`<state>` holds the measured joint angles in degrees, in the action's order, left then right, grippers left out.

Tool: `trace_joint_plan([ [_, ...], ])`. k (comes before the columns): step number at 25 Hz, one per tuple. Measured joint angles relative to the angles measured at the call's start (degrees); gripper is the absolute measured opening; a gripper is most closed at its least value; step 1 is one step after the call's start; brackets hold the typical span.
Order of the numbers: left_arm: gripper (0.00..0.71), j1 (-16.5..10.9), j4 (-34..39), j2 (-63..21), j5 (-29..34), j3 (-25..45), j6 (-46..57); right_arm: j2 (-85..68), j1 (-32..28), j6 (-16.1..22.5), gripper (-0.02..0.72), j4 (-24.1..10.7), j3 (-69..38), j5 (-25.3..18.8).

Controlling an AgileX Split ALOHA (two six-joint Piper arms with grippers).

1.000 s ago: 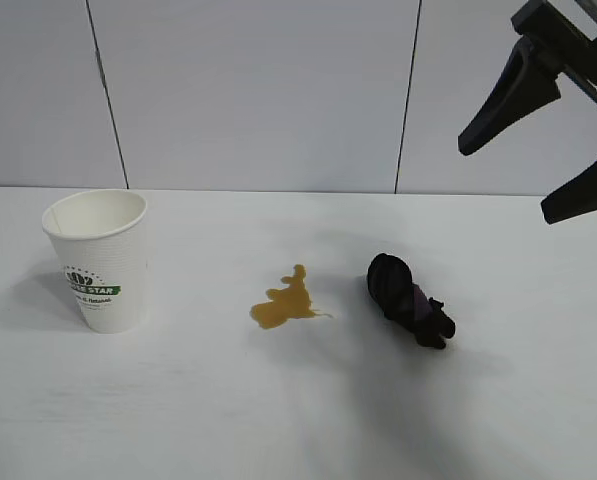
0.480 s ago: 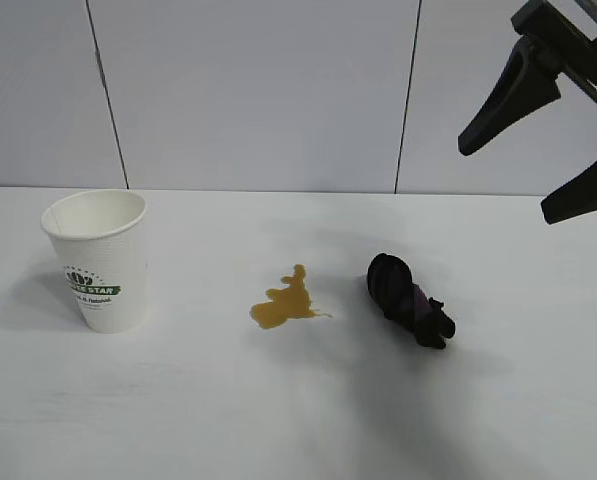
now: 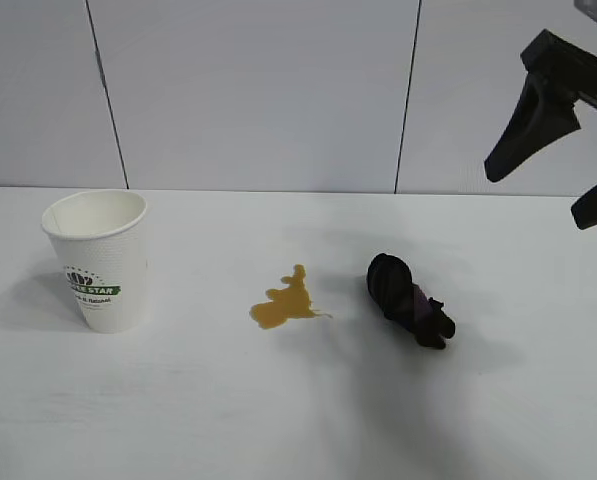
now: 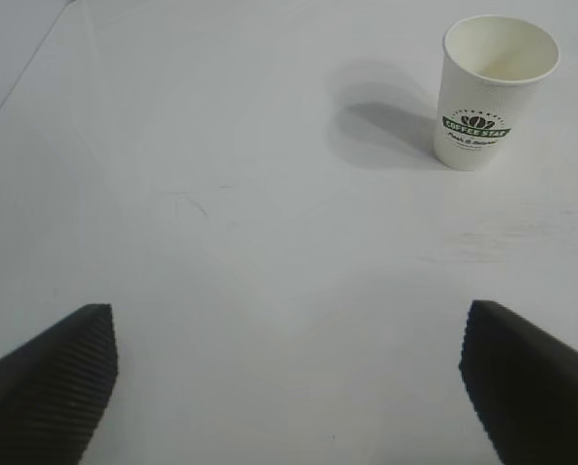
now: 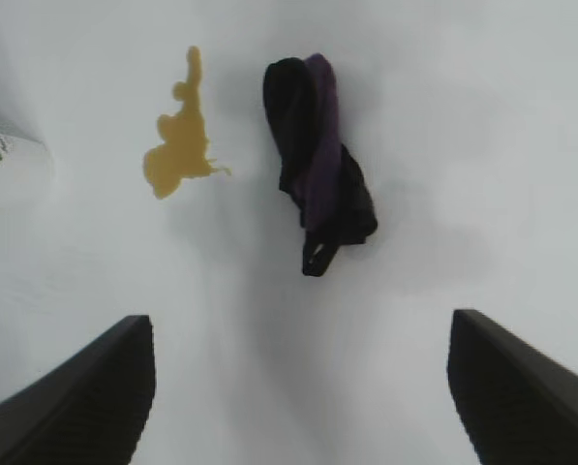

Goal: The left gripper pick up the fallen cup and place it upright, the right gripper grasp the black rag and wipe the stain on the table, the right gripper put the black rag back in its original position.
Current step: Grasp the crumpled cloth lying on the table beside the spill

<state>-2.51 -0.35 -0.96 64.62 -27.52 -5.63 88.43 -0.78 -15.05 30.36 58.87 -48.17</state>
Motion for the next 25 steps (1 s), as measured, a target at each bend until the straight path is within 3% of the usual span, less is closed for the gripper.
trace_joint_plan([
  [8, 0.694, 0.0, 0.0, 0.0, 0.0, 0.0, 0.0, 12.0, 3.7, 4.7, 0.567, -4.4, 11.6, -4.1],
  [17, 0.694, 0.0, 0.0, 0.0, 0.0, 0.0, 0.0, 27.2, 15.6, 14.6, 0.567, -17.4, 26.1, -4.9],
  [25, 0.694, 0.0, -0.1, 0.0, 0.0, 0.0, 0.0, 35.2, 17.0, 16.4, 0.567, -19.1, 29.4, -4.8],
])
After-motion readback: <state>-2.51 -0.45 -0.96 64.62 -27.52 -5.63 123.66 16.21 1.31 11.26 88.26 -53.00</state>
